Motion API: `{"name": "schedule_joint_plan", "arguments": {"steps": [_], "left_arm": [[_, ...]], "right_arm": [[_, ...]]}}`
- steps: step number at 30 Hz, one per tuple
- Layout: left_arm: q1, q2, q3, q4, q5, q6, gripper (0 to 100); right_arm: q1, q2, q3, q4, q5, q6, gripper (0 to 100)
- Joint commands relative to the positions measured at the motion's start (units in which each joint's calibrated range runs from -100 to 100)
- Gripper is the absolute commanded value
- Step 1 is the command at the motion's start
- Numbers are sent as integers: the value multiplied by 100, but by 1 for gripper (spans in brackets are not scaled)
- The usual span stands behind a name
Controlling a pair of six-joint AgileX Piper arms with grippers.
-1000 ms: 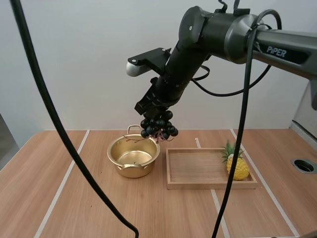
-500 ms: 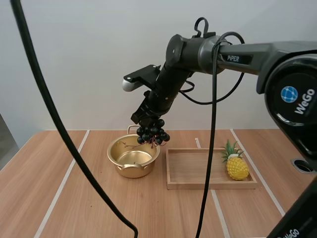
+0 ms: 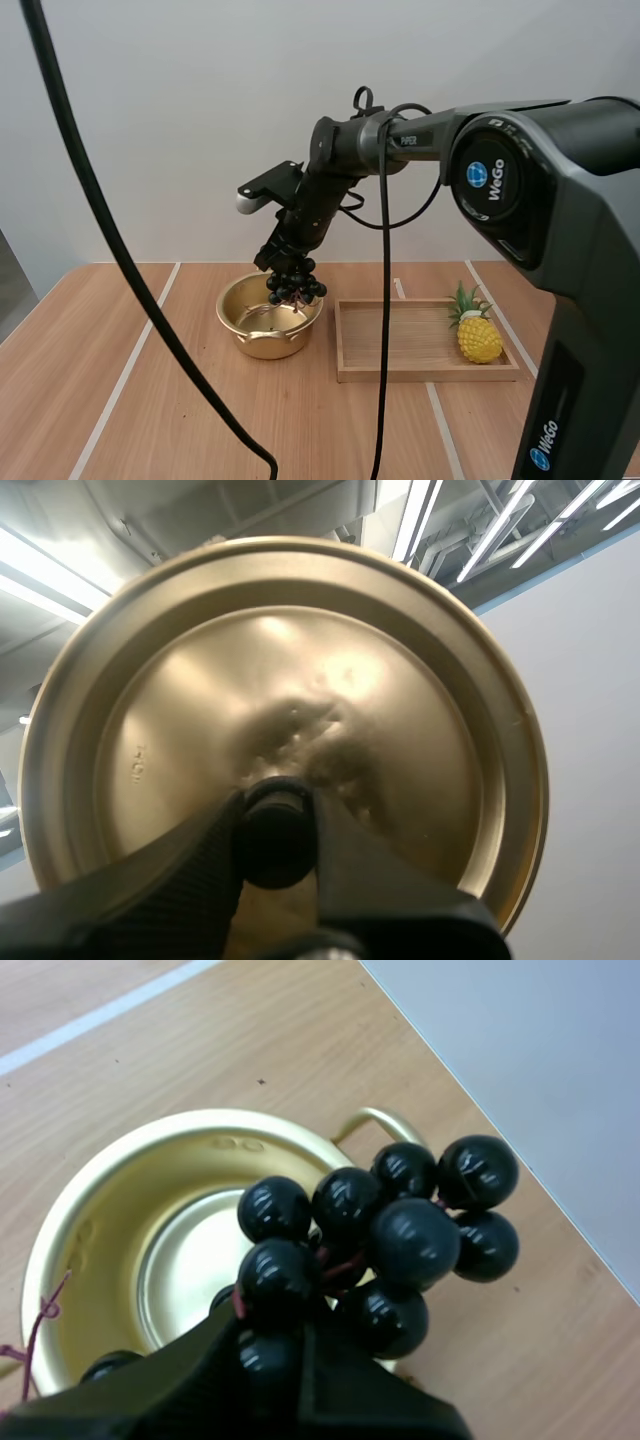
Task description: Open the pot, put the grape inside, and close it
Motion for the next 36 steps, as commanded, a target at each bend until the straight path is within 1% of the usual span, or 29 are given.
{"name": "schedule_joint_plan", "arguments": {"steps": [1,5,9,16,20,26,31,36], "left_arm": [[-19,-25,-31,0,-267,-3,0],[-19,-25,-31,0,-207,-3,0],[-19,-25,-31,0,-190,-3,0],[-19,-25,-31,0,-190,-3,0],[-19,-25,-31,0,-190,-3,0],[-19,-25,-31,0,-190,-3,0],[-19,-25,-31,0,-190,-3,0],[-19,-25,-31,0,-190,-3,0]], "right_arm": [[91,60,-327,59,-48,23,0],[144,229,-574,59,123,64,0],[144,427,-574,-53,121,55,0],[144,902,-558,-32,121,82,0],[144,1114,-529,47,487,82,0],[144,1183,-365,47,614,63,0],[144,1300,-189,47,537,-29,0],[144,1421,-189,51,191,-29,0]]}}
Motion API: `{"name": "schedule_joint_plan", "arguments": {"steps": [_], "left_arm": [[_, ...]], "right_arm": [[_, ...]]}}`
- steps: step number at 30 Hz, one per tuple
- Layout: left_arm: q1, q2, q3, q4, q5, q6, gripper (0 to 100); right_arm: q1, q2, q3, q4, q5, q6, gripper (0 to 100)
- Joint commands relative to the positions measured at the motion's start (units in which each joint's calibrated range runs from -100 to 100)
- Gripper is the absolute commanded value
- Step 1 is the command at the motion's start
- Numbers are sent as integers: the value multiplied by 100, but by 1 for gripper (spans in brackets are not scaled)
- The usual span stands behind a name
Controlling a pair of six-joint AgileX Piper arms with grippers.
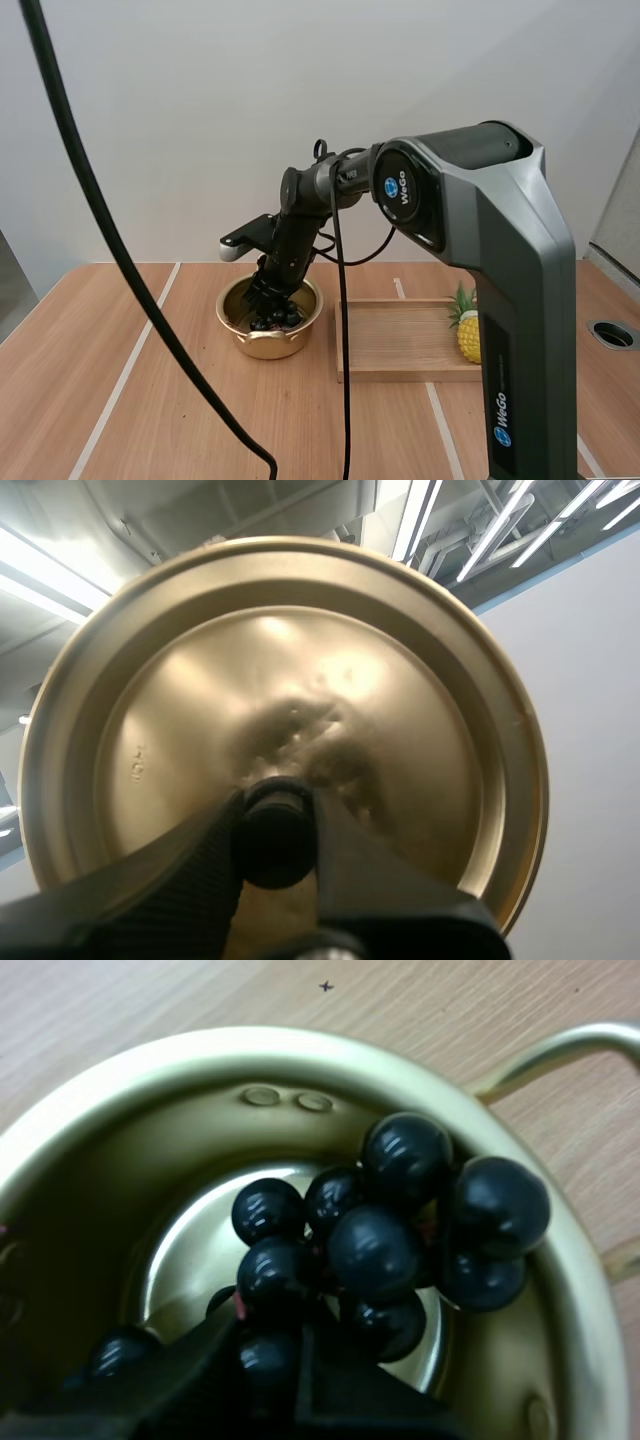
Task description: Open the pot, put the grape inside, and close it
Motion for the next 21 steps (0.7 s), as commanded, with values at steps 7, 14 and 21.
{"name": "schedule_joint_plan", "arguments": {"steps": [7,14,21], "left_arm": [[-19,-25,-31,0,-190,-3,0],[-19,-25,-31,0,-190,-3,0],[-19,-25,-31,0,-190,-3,0]], "right_arm": [[2,29,51,-15,-87,-58,0],[2,29,51,297,50,-58,0],[2,29,51,561,150,-89,100]]}}
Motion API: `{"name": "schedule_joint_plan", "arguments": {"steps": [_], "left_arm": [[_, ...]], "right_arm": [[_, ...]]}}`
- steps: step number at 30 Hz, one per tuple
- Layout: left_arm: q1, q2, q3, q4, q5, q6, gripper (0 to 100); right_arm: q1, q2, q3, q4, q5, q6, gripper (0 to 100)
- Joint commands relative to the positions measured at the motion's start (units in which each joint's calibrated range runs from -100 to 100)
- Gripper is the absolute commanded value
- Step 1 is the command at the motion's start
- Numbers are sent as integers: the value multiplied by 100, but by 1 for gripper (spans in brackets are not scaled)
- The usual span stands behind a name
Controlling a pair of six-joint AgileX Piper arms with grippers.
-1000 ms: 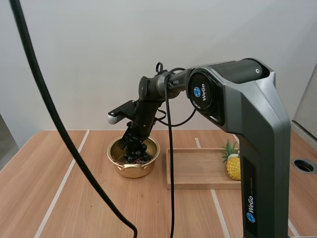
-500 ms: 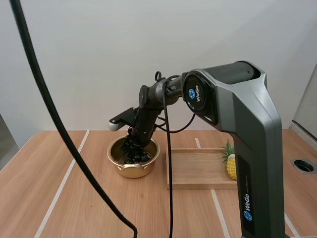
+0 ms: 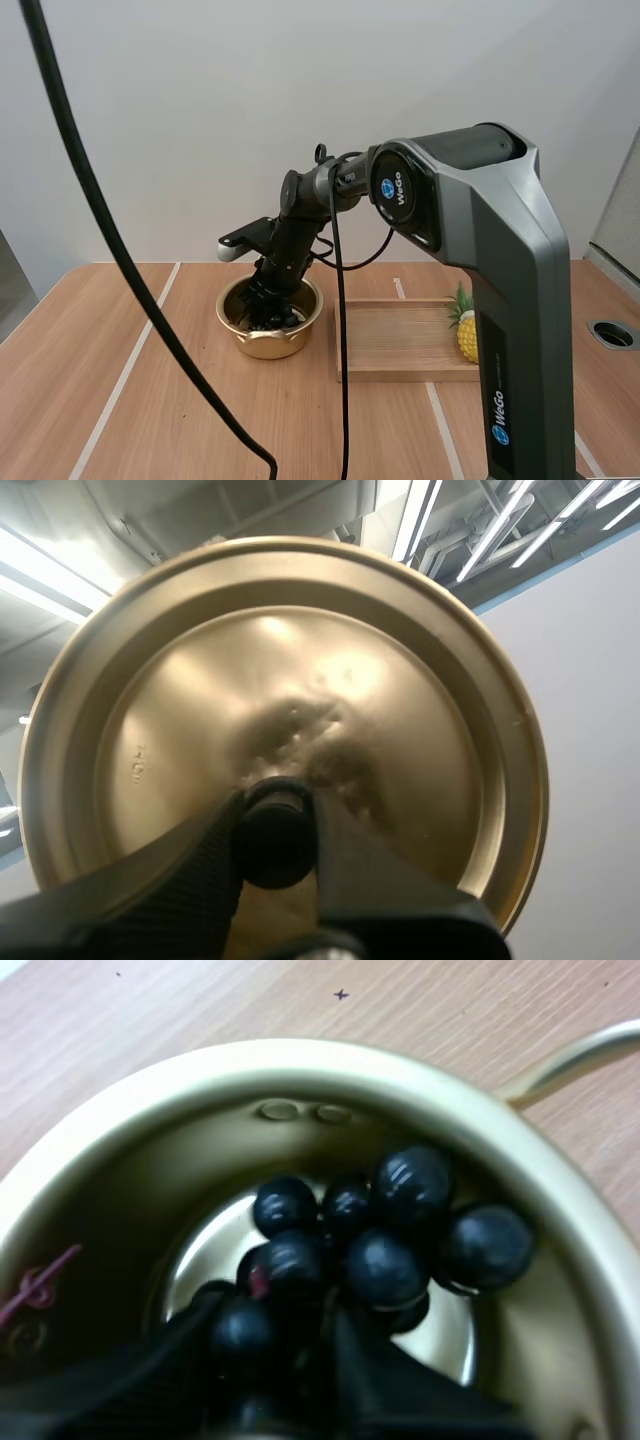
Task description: Open the pot, put the grape inside, and close it
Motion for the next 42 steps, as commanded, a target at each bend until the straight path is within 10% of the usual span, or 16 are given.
{"name": "schedule_joint_plan", "arguments": {"steps": [1,42], "left_arm": [[-19,-25,-31,0,-190,-3,0],[-19,-25,-31,45,-190,-3,0]], "right_arm": [[2,-34,51,150,124,-51,100],[2,-4125,-337,-1324,2354,874,100]]}}
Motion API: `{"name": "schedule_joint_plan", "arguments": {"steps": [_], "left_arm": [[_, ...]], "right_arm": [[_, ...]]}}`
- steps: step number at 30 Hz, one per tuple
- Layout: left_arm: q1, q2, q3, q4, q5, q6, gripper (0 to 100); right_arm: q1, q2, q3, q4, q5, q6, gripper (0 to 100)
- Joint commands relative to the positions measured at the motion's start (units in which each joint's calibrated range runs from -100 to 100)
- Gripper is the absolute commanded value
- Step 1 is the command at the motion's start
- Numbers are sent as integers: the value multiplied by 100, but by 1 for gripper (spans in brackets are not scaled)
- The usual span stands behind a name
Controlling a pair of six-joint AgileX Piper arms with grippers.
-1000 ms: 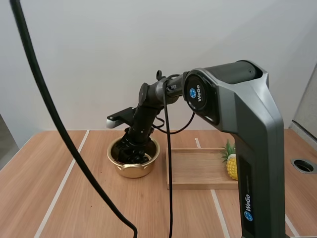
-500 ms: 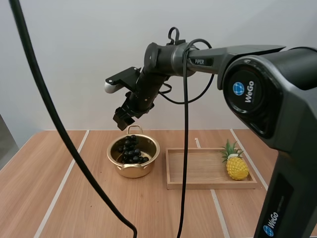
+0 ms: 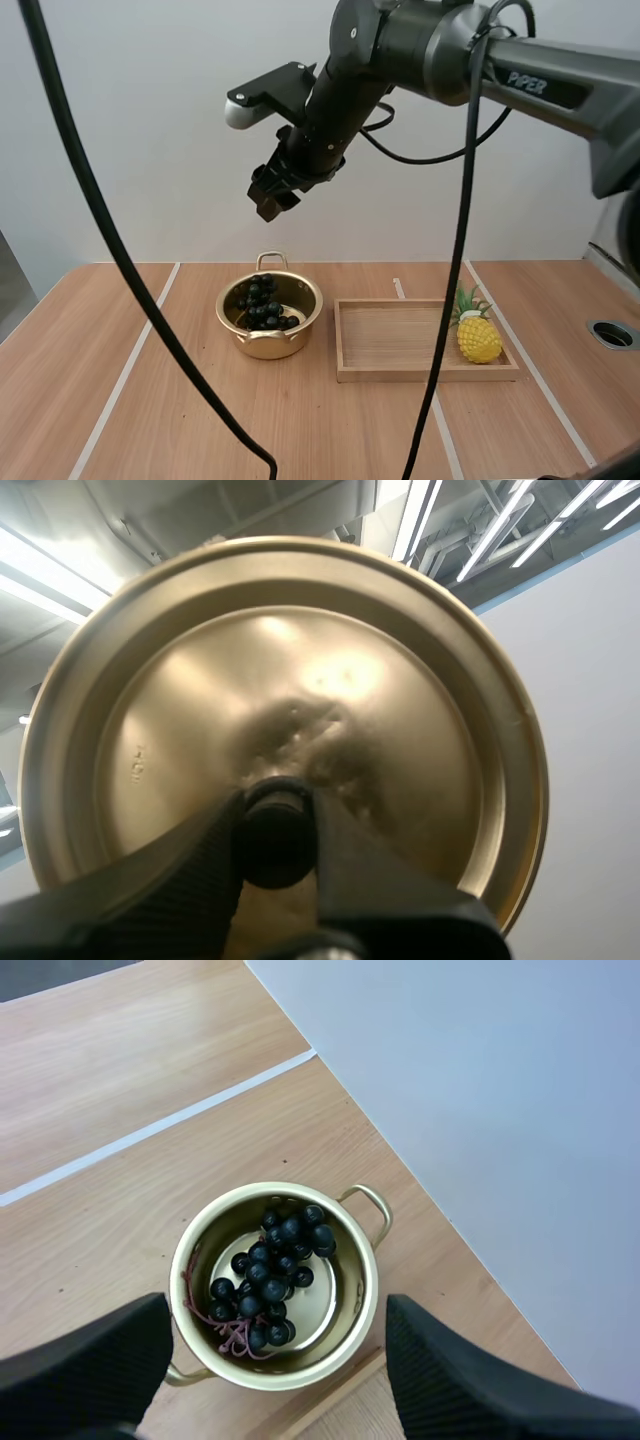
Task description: Open the pot, put the grape inside, and close it
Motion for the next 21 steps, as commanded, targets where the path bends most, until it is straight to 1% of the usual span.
{"name": "schedule_joint_plan", "arguments": {"steps": [1,5,10,14,21], "left_arm": [[-19,-25,-31,57,-190,-3,0],[-19,-25,-31,105,-190,-3,0],[-19,-25,-31,109,-190,-3,0],[-19,-25,-31,109,-190,-3,0],[-19,-25,-31,112,-206,-3,0]], "right_arm": [[2,-461,-42,-254,445,153,100],[2,-973,-27,-544,603,229,100],[2,-1661,-27,-584,603,237,100],[2,-2199,12,-672,603,360,100],[2,-3037,610,-1189,603,382,100]]}}
